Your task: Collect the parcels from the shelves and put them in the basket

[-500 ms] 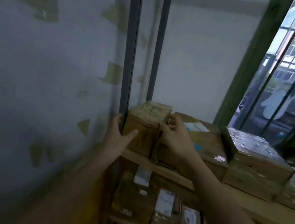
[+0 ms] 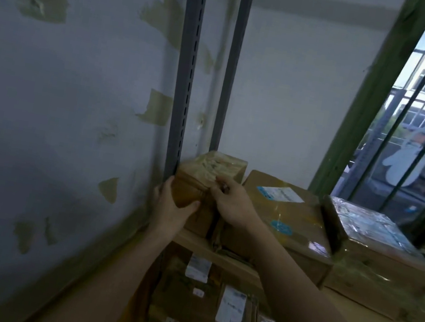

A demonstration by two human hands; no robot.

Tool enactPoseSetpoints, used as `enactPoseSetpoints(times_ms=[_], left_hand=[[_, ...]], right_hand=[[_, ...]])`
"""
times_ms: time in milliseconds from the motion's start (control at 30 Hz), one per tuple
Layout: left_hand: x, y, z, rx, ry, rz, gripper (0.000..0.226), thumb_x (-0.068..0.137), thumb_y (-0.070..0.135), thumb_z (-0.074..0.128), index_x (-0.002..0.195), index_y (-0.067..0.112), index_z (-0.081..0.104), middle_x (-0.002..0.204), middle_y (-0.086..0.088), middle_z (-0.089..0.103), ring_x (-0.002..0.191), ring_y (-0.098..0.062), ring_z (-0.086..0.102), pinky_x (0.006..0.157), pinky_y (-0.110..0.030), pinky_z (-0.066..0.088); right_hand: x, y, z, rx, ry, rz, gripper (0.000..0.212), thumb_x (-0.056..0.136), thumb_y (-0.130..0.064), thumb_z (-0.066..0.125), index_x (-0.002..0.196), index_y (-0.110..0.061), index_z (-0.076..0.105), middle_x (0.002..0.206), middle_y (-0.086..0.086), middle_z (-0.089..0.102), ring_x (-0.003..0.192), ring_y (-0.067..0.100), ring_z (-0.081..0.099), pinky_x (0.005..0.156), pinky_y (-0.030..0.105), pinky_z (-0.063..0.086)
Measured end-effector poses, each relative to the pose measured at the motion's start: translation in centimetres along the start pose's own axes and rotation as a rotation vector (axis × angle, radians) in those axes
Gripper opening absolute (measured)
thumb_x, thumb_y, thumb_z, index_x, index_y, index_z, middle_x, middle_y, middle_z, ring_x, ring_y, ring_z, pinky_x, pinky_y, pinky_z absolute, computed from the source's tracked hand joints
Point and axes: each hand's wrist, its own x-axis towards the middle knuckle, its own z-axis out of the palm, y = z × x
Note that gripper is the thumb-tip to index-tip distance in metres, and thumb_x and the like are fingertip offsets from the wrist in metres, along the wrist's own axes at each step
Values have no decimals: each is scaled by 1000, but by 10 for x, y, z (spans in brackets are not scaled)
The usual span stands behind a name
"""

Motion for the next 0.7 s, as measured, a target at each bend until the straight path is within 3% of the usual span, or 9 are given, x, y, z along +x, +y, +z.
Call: enactPoseSetpoints(times_ms=[100, 200, 300, 400, 500, 567, 700], left_hand=[[2, 3, 4, 39, 21, -20, 99, 79, 34, 83, 156, 23, 22, 153, -5, 26, 140, -28, 33, 113, -48, 37], [3, 5, 1, 94, -4, -18, 93, 82, 37, 80, 155, 24, 24, 149, -7, 23, 139, -29, 29, 114, -48, 34], [3, 6, -5, 68, 16, 22, 83, 83, 40, 77, 150, 32, 29, 145, -6, 29, 138, -29, 32, 113, -54, 35], [3, 9, -5, 15, 20, 68, 82, 76, 57, 72, 142, 46, 25, 147, -1, 41, 139, -27, 37, 111, -59, 36], [-5, 24, -2, -86, 18, 184, 77, 87, 39, 72, 147, 38, 24, 146, 1, 45, 135, -22, 44, 111, -56, 40], [-9, 33, 1, -144, 24, 280, 74, 91, 30, 70, 149, 35, 25, 147, 1, 45, 134, -18, 45, 110, -52, 42], [-19, 54, 4, -56, 121, 515, 63, 85, 57, 61, 137, 64, 27, 147, 5, 42, 136, -18, 40, 109, -52, 40]], right_hand=[[1, 0, 0, 19, 12, -5, 46, 105, -27, 45, 148, -13, 43, 149, 8, 48, 134, 25, 47, 96, 23, 36], [1, 3, -1, 98, 76, 13, 40, 104, -22, 46, 143, -15, 53, 145, 7, 53, 130, 24, 52, 103, 29, 44], [-3, 3, -5, 191, 100, 28, 36, 103, -18, 49, 138, -18, 58, 140, 8, 57, 116, 21, 58, 91, 27, 49], [-6, 1, -12, 292, 137, 12, 36, 101, -15, 52, 136, -18, 60, 142, 6, 56, 119, 17, 55, 89, 21, 44], [-12, -3, -23, 423, 165, 3, 38, 99, -7, 52, 135, -13, 60, 141, 5, 56, 116, 13, 54, 90, 18, 45], [-18, -4, -32, 511, 199, -10, 37, 97, -3, 52, 130, -14, 64, 135, 3, 61, 118, 15, 56, 98, 24, 48], [-25, -4, -51, 711, 301, 17, 20, 96, -15, 62, 116, -19, 63, 109, 3, 66, 97, 21, 67, 89, 46, 58]])
